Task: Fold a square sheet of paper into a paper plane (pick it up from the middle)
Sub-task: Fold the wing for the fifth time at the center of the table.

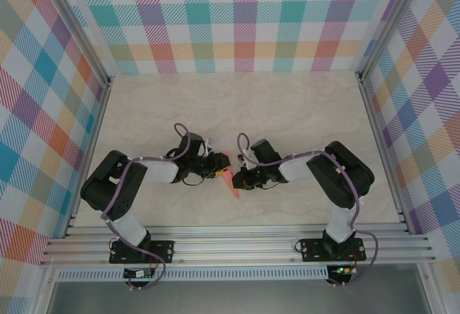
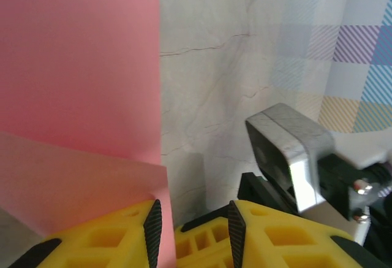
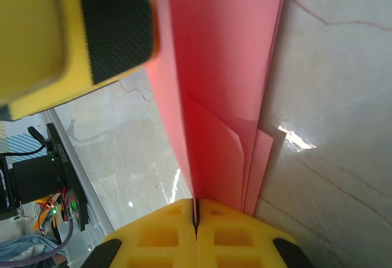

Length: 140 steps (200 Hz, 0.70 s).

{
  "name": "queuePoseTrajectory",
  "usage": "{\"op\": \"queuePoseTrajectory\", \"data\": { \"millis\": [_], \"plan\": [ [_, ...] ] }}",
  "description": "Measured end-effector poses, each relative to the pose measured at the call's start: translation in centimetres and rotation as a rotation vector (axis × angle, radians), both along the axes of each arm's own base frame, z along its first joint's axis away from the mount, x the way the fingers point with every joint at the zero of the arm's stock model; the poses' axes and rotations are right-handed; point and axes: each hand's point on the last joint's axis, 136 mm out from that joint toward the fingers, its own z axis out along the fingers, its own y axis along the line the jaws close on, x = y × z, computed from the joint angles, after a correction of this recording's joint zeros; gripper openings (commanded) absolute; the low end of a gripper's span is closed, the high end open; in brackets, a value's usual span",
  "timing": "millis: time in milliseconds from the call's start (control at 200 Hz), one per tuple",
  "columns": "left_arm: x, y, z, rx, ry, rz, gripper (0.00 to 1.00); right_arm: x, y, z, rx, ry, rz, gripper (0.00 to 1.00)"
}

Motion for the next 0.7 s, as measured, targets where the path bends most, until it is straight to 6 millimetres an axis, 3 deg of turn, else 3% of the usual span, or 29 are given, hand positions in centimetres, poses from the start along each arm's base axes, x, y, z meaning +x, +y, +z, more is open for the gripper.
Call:
{"op": "queuePoseTrajectory", "data": {
  "millis": [280, 455, 700],
  "plan": [
    [0.1, -0.3, -1.6, 0.024, 0.008, -0.030, 0.35, 0.0, 0.1, 0.2, 0.005, 0.013, 0.003, 0.11],
    [0.0, -0.4, -1.6, 0.026, -0.006, -0.048, 0.35, 0.0, 0.1, 0.5, -0.010, 0.020, 0.001, 0.17],
    [-0.1, -0.4, -1.6, 0.027, -0.016, -0.060, 0.35, -0.6, -1.3, 0.7, -0.086, 0.036, -0.024, 0.18]
  ]
}}
